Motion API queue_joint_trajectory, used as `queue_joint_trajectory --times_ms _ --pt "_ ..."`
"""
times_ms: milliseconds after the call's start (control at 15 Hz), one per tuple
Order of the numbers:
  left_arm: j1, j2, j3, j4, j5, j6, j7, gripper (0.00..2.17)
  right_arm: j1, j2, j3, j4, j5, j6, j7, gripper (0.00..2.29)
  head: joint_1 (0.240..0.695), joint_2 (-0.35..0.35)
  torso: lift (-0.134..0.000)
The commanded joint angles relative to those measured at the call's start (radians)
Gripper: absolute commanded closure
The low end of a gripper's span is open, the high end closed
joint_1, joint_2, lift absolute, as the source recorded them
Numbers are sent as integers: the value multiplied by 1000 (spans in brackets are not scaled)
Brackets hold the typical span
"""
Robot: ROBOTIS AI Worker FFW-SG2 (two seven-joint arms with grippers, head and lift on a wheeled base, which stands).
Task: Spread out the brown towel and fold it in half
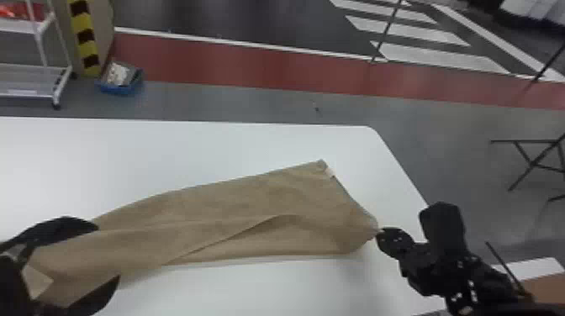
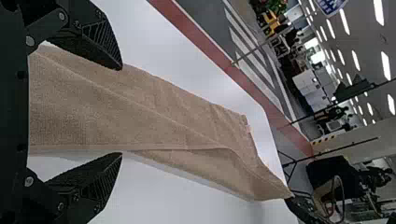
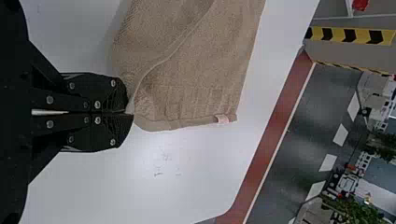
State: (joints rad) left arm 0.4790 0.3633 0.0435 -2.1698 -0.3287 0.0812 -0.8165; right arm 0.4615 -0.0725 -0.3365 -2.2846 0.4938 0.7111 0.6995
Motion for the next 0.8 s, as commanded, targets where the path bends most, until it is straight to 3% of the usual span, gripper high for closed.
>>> queue_joint_trajectory --times_ms 0,267,400,533,733 --pt "-2 -6 -47 2 -50 35 39 272 6 5 -3 -7 0 0 0 1325 695 -320 -128" --pt "-2 16 -114 41 -254 145 185 272 16 7 -15 -30 -3 0 0 1325 695 -319 -128" --pt "4 37 -132 68 -323 194 266 272 22 5 -21 -32 -9 0 2 1325 695 -299 -128" --pt "12 57 -111 74 -337 243 336 272 23 5 -30 -38 -17 0 3 1325 695 -253 -128" --pt "62 57 29 11 -273 246 343 272 23 2 -35 -38 -18 0 3 1325 695 -204 -128"
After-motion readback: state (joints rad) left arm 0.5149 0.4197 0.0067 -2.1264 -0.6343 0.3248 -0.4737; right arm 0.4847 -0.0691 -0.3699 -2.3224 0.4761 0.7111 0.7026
